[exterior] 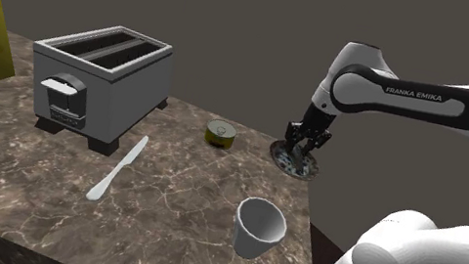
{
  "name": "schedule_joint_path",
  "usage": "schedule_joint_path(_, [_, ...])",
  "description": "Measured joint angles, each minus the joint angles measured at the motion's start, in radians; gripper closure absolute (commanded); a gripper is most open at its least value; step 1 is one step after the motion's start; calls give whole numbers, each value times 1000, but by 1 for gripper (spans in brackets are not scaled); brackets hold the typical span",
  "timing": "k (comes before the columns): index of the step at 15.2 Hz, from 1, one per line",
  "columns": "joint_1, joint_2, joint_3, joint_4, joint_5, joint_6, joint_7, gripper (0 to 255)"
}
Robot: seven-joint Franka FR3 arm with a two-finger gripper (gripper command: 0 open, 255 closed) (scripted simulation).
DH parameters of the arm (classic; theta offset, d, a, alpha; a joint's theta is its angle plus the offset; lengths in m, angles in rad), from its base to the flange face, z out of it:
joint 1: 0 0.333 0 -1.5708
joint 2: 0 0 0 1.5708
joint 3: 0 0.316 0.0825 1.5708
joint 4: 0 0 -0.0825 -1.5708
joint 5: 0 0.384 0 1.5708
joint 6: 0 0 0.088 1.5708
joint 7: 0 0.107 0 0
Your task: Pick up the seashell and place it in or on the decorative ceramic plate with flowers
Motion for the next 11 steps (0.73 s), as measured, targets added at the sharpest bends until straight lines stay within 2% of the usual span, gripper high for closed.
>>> schedule_joint_path(2, [0, 0, 0, -1, 0, 1, 0, 255])
schedule_joint_path(3, [0, 0, 0, -1, 0, 1, 0, 0])
schedule_joint_path(9, [0, 0, 0, -1, 0, 1, 0, 0])
schedule_joint_path(11, [-1, -9, 0, 37, 0, -45, -2, 0])
